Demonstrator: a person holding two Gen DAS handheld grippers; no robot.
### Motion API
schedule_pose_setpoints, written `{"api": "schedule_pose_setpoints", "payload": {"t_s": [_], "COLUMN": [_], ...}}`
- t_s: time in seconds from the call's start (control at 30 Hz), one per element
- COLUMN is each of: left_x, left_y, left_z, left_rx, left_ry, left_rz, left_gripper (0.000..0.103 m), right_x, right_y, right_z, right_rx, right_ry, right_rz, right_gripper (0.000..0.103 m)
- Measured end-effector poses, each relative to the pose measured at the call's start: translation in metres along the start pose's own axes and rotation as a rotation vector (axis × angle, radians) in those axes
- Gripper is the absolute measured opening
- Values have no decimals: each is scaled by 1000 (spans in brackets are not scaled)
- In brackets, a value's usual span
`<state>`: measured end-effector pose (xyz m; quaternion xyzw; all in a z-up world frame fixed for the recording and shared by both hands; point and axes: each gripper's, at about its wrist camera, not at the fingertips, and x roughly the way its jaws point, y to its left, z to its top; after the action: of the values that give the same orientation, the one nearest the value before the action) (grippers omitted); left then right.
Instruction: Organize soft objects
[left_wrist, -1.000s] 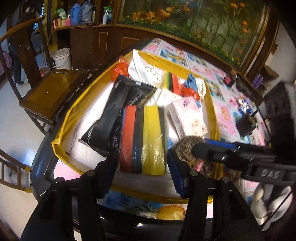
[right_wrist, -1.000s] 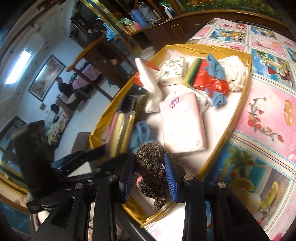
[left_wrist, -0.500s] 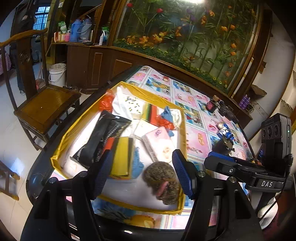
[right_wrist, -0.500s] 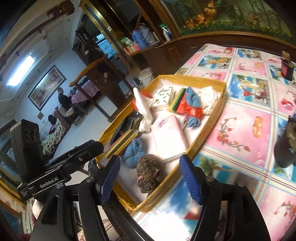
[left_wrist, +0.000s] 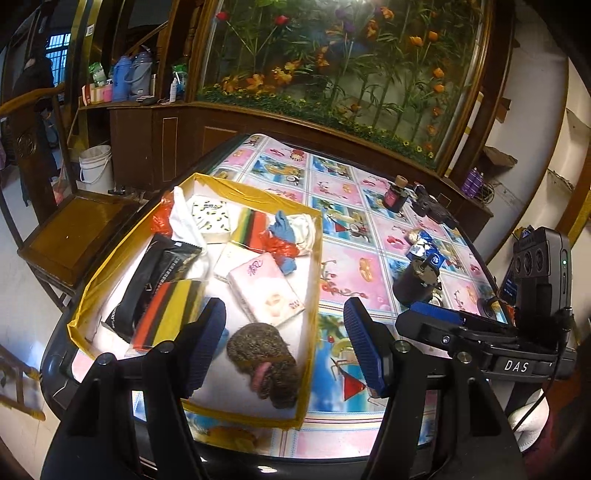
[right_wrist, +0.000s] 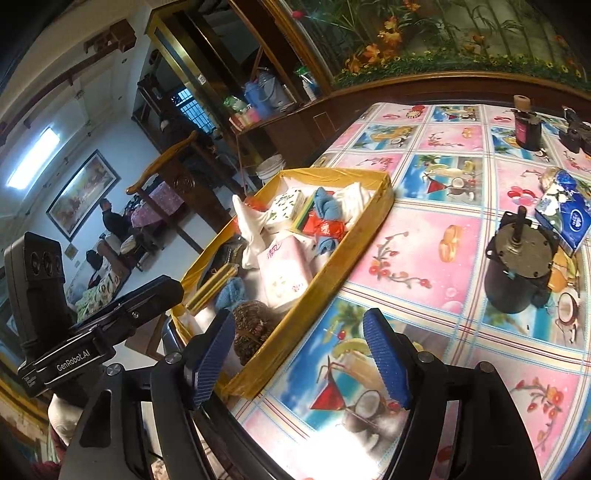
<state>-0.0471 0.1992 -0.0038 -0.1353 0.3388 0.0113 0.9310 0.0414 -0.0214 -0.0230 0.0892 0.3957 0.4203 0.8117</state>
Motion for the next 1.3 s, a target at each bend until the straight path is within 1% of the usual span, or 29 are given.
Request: {"api": "schedule_pose_setpoints", "payload": {"t_s": [0.1,0.4,1.07,1.3], "left_x": [-1,-1,1,7], "left_y": [-5,-14,-21,-23], "left_z": [-1,-4,-10,-11], "left_rx": [10,20,33,35], "left_ry": [1,7,15,27], "left_rz": [-3,-17,-72,-84], "left_gripper": [66,66,66,65], "right_x": [-8,-16,-18,-17], "right_y": [-5,-9,-9,-12], "right_z": [-2,-5,-9,-9], "right_rx": [3,6,3,7], "right_ry": [-8,-11,-8,-2], "right_rz": [1,-4,-23,-31], "right_gripper": [74,74,76,76]}}
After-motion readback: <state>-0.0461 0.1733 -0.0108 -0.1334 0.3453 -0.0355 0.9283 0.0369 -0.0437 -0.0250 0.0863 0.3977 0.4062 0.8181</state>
